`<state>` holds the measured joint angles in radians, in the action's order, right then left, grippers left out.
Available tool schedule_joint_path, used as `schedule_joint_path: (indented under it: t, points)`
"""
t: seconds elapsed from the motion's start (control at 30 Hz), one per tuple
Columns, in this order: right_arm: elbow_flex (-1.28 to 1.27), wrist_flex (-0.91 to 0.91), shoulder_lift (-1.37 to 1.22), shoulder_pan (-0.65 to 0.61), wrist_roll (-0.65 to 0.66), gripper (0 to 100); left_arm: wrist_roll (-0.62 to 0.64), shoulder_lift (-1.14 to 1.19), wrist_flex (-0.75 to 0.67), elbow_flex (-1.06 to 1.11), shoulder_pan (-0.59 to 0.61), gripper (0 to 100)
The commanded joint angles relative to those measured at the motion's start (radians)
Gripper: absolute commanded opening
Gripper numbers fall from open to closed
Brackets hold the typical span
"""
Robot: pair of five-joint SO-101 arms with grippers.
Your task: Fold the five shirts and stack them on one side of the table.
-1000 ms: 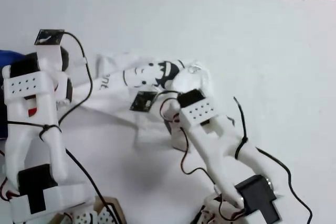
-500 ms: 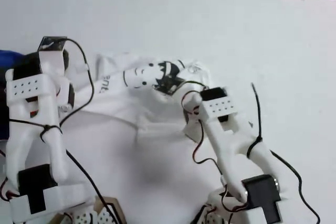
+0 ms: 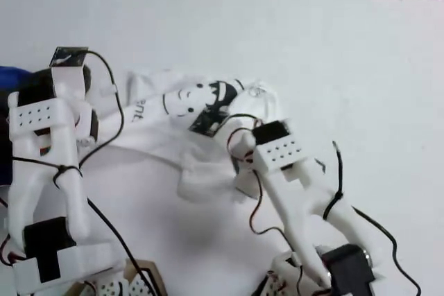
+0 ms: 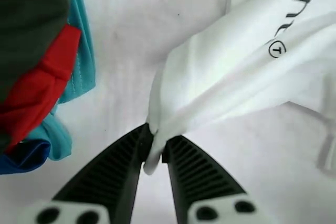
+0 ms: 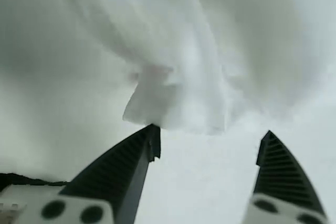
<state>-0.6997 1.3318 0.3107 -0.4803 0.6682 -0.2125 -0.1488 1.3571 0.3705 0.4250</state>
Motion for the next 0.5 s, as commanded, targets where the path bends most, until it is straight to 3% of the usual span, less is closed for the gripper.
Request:
schedule_joint_path:
  t: [0.0, 0.33, 0.47]
  points:
    - [0.011, 0.044, 0.062, -0.018, -0.003, 29.3, -0.003, -0.037, -0.012, -0.010, 0.005, 3]
    - [0.008, 0.071, 0.116, -0.025, 0.020, 29.3, -0.003, -0.037, -0.012, -0.012, 0.006, 3]
    - [-0.020, 0.071, 0.111, -0.122, 0.032, 29.3, -0.003, -0.037, -0.014, -0.012, 0.005, 3]
